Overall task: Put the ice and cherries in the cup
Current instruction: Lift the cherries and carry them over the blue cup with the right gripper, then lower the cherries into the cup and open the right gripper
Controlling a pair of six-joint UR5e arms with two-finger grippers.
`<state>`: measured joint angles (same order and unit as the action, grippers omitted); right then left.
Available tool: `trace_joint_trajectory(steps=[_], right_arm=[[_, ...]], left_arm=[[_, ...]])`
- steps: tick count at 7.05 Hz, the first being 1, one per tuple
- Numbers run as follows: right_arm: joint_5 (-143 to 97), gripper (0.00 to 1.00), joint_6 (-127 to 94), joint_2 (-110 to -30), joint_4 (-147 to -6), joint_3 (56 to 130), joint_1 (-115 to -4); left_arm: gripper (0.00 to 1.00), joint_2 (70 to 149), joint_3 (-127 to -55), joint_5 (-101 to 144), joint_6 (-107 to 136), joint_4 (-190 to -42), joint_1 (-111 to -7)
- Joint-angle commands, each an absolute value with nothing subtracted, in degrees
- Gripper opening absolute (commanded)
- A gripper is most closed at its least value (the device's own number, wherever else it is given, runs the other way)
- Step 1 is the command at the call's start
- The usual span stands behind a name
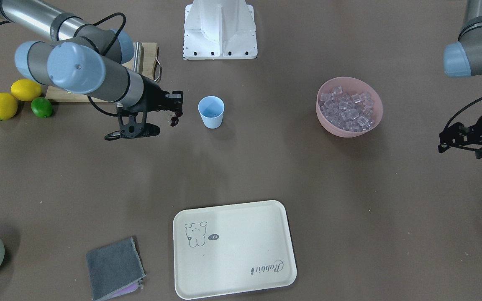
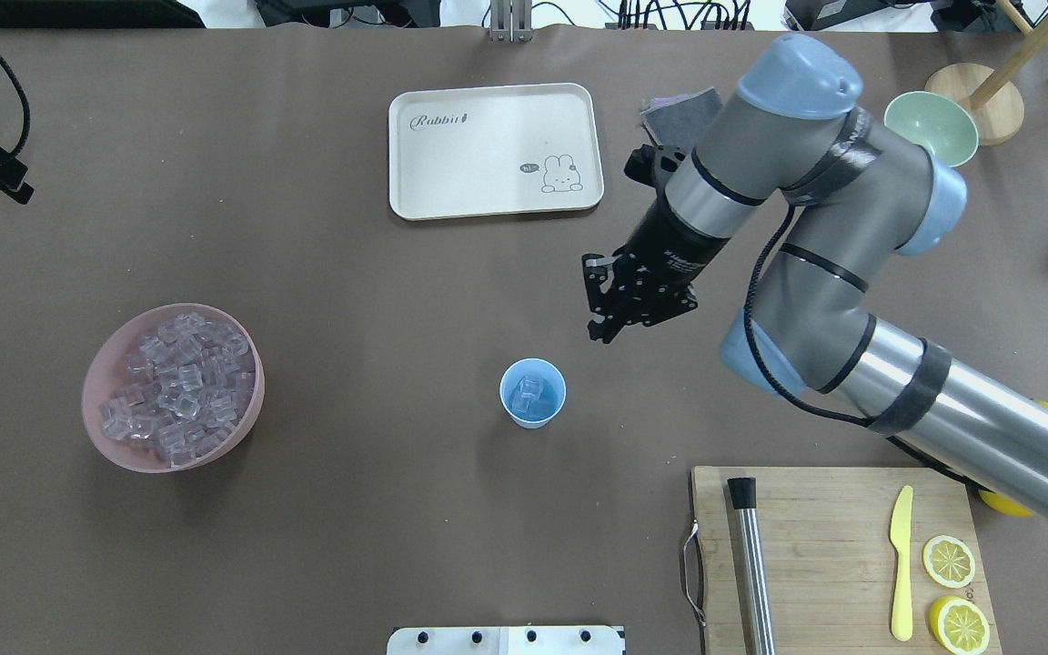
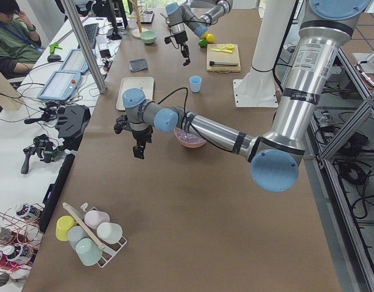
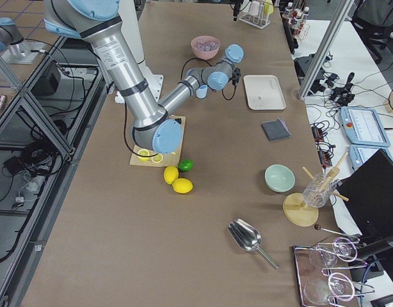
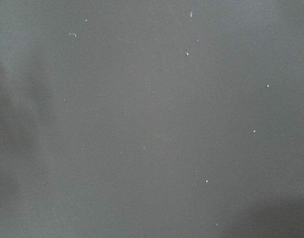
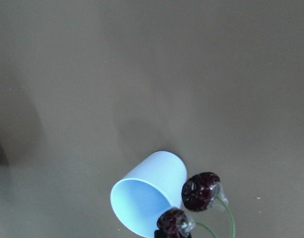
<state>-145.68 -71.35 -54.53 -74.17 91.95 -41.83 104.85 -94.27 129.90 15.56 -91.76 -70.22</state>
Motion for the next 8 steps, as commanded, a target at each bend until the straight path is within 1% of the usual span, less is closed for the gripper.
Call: trace_joint_trajectory(steps=[1,4,5,6,7,8], right_arm=[[-145.28,0.0,-72.86,-49.06,-73.04,87.99,-37.63],[-145.46,0.0,-73.04,-49.3,-73.13,87.98,-35.86],[-145.46,0.08,-72.86,-49.83,-73.04,87.98,-35.51],[-145.2,0.83,-72.08,-50.01,-72.95,87.98,-35.42],[-145.11,1.0,-72.07,-50.36,-72.43,88.07,-35.25],[-144.67,1.0,-72.24,-50.45,-72.42,88.07,-35.33]], left_arm=[[0.97,104.85,-94.22,129.9,15.56,-91.76,-70.14],[0.97,104.85,-93.7,129.9,15.56,-92.02,-69.96],[0.97,104.85,-93.43,129.9,15.47,-92.11,-69.96],[0.97,104.94,-93.43,129.9,15.47,-92.11,-69.96],[0.97,104.94,-93.43,129.9,15.47,-92.11,-69.96],[0.97,104.94,-93.43,129.9,15.47,-92.11,-69.96]])
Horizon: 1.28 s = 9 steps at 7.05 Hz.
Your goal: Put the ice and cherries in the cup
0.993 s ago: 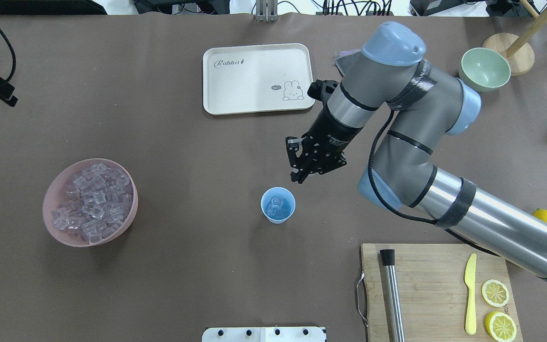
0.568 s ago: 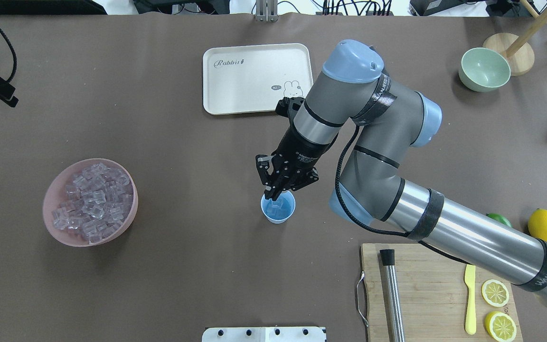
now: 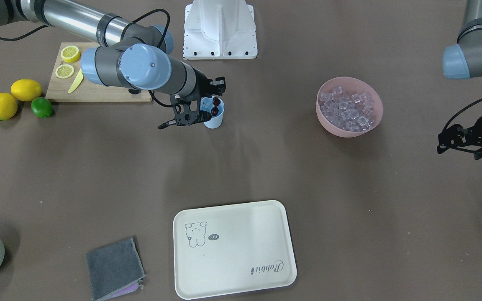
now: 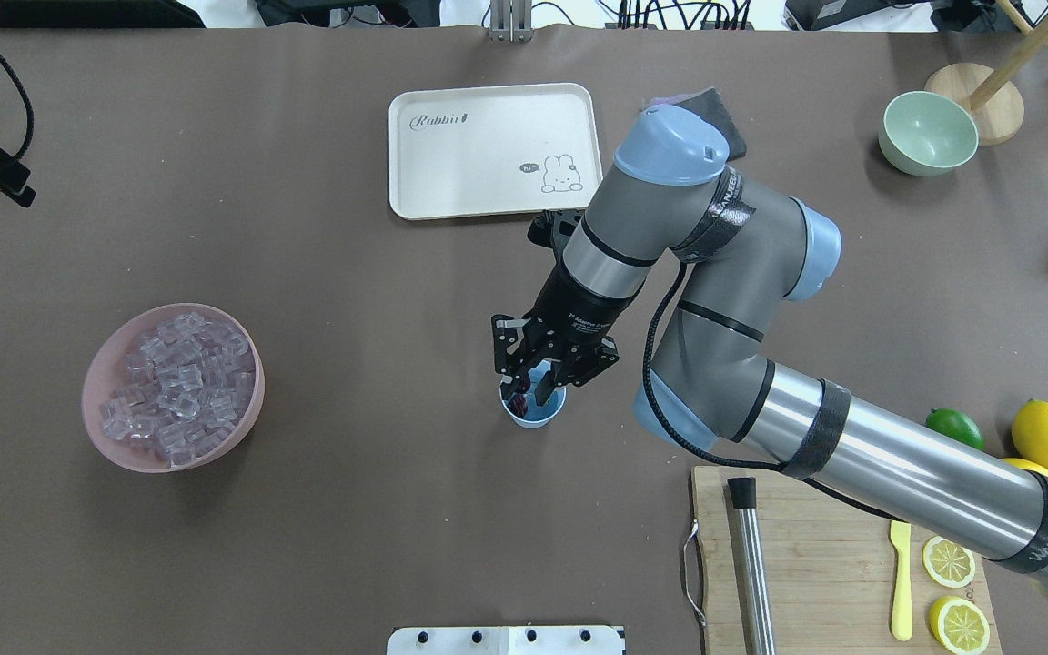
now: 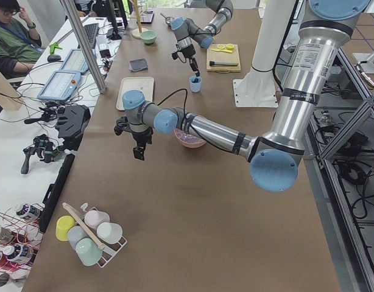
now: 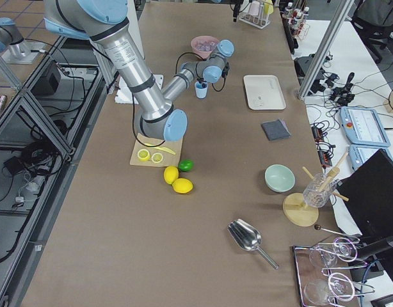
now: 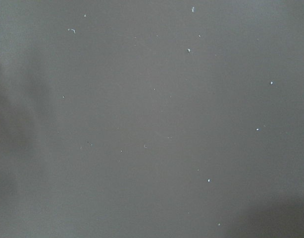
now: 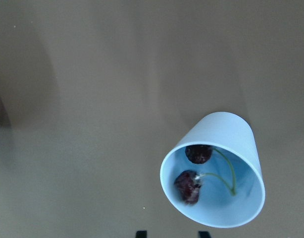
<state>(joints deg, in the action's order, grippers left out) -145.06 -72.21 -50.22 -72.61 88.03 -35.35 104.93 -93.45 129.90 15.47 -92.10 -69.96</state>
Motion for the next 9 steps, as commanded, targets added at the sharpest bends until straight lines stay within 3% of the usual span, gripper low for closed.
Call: trace_joint_trajectory(steps=[1,4,8,9], right_arm=[[-142.14,1.0,-72.68,-50.54,-72.42,88.15,-35.42],[-140.63,1.0,-72.6,-54.04,-73.3,88.59,-42.94],[-135.46,1.0,-66.32,-67.11,-73.48,94.38,-54.3],[-135.44,1.0,-60.61,-72.54,-73.82,98.4,-58.06]], left_arm=[[0.97,105.03,-93.6,129.9,15.56,-92.11,-69.96],[0.97,104.86,-94.3,129.82,15.38,-91.85,-70.05],[0.94,103.54,-91.59,131.57,10.67,-86.31,-79.43],[0.94,103.19,-87.58,131.57,4.02,-86.4,-82.93]])
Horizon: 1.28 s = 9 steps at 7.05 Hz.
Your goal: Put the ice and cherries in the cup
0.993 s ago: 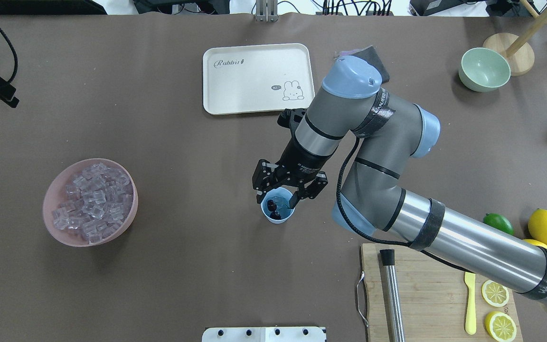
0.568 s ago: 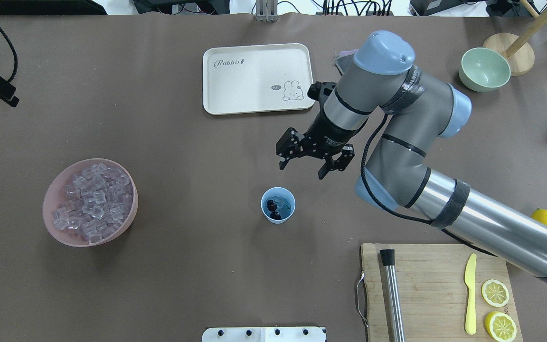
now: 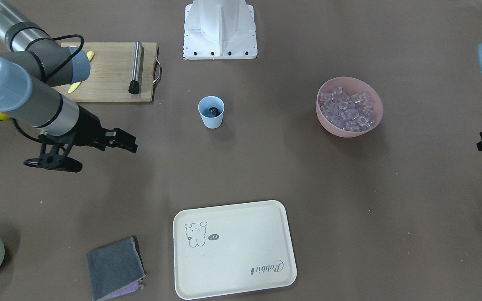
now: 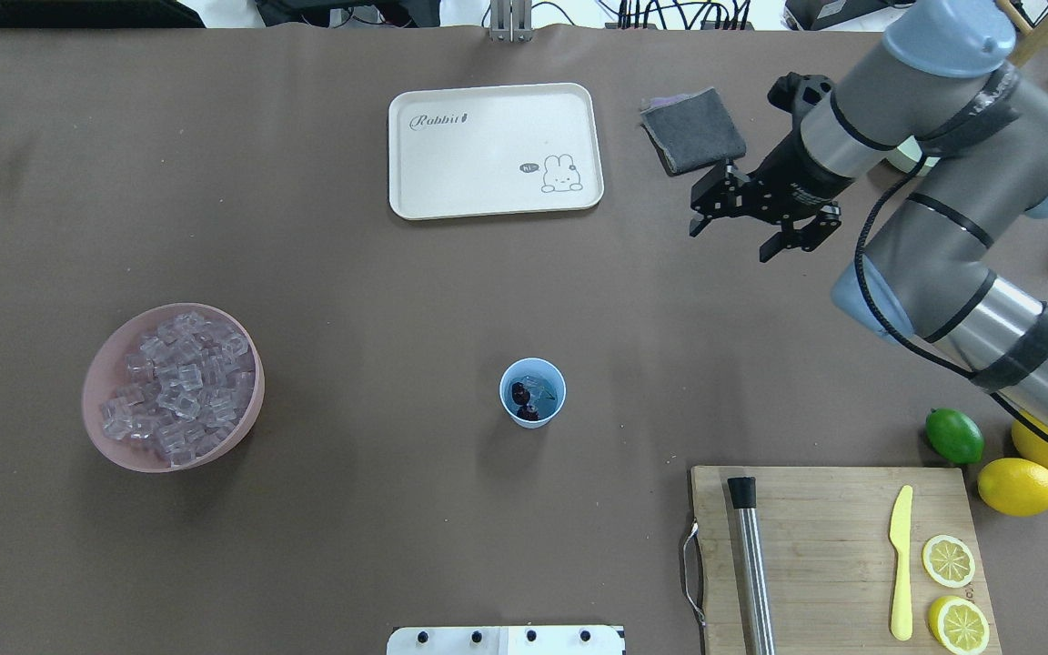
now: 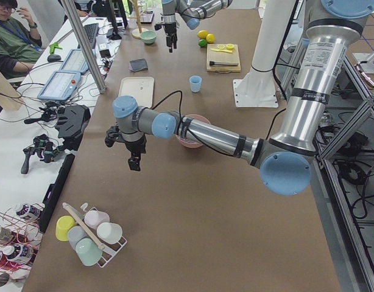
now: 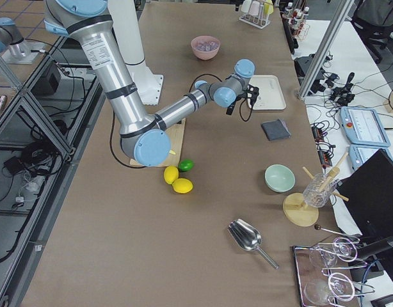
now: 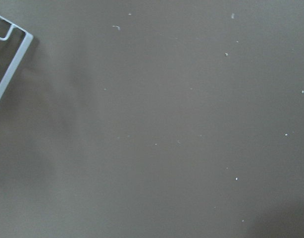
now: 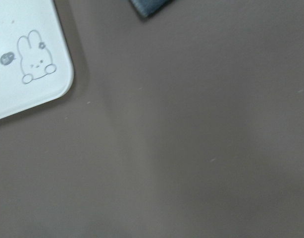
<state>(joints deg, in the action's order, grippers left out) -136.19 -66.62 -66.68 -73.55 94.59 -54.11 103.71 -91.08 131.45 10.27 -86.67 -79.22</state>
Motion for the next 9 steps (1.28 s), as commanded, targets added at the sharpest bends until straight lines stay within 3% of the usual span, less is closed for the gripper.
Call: trace_joint_trajectory(steps=[1,5,7,9], right_arm=[[-134.83,1.0,-53.51,-77.56,-77.48,102.35,-61.4],[-128.93,1.0,2.81,-81.74,-109.63,102.23,-85.18],[-129.2,1.0,9.56,-81.65,-109.52,92.69,-93.92],[-129.64,1.0,8.97,-82.35,-109.34,90.7,-97.81]], left_arm=[[0.94,103.27,-84.06,131.4,-2.4,-86.4,-86.1],[0.97,103.1,-81.56,131.4,-6.86,-83.77,-90.43],[0.97,103.01,-81.82,131.57,-7.03,-84.98,-90.53],[0.97,102.92,-82.26,131.49,-6.6,-85.17,-90.53]])
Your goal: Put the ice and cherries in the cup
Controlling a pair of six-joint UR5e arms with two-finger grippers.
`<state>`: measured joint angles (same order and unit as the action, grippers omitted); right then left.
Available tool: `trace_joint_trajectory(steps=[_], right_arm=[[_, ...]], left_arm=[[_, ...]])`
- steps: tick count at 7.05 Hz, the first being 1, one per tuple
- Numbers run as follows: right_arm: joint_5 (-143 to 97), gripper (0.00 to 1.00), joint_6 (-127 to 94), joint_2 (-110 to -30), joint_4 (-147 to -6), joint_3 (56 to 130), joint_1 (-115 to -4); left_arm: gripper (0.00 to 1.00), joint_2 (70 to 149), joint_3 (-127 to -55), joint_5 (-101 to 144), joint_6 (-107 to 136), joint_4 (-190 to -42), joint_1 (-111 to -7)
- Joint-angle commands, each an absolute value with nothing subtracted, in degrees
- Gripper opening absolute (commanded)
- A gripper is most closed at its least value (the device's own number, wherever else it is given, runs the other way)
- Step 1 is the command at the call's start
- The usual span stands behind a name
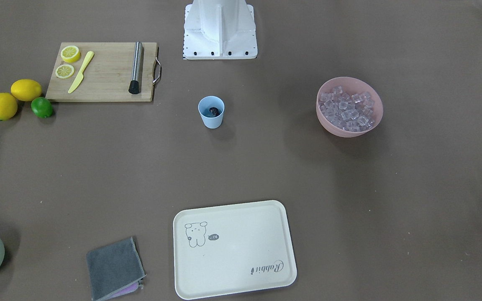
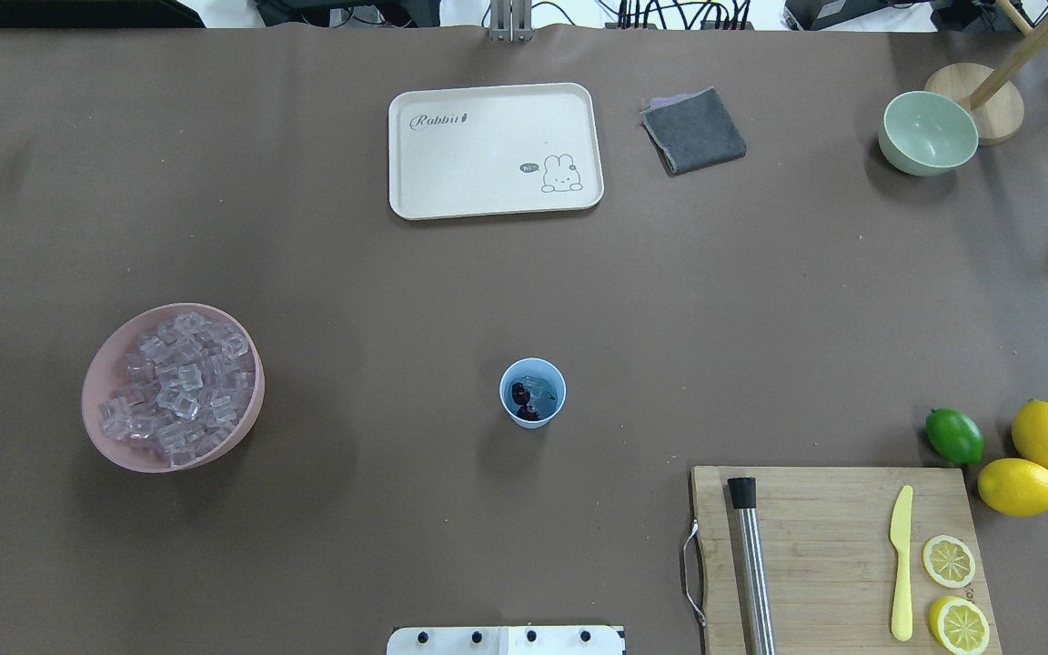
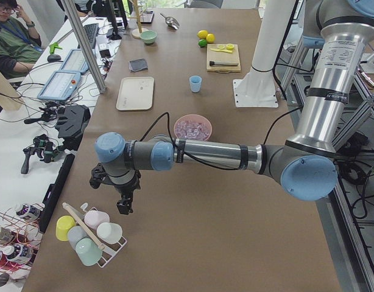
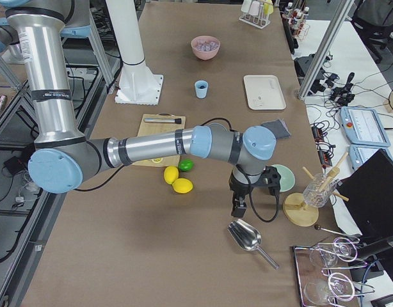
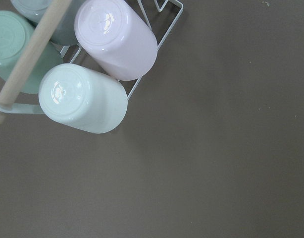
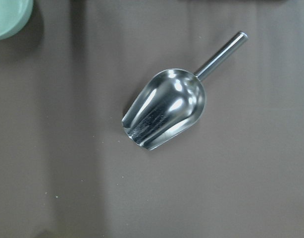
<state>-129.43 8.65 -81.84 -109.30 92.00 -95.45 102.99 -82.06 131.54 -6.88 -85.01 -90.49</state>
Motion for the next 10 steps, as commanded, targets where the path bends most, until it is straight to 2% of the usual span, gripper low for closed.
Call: trace_joint_trajectory(steps=[1,3,6,10], right_arm=[[-129.46,1.0,8.62,-82.96,-109.25,90.62,-97.91],[-128.85,1.0,8.0,-82.18,-108.99,90.09,-97.82],[-128.76,1.0,7.56,-84.2,-91.18,85.01,-97.65],[-129.37,1.0,7.47,-82.27,-95.36,84.63,-96.86]], left_arm=[[0.97,103.01,-82.44,131.48,-6.59,-85.17,-90.53],[0.98,103.01,-82.62,131.57,-6.33,-85.17,-90.53],[0.98,103.28,-83.06,131.84,-6.33,-85.08,-90.53],[0.98,102.83,-83.15,131.92,-6.5,-85.08,-90.44]])
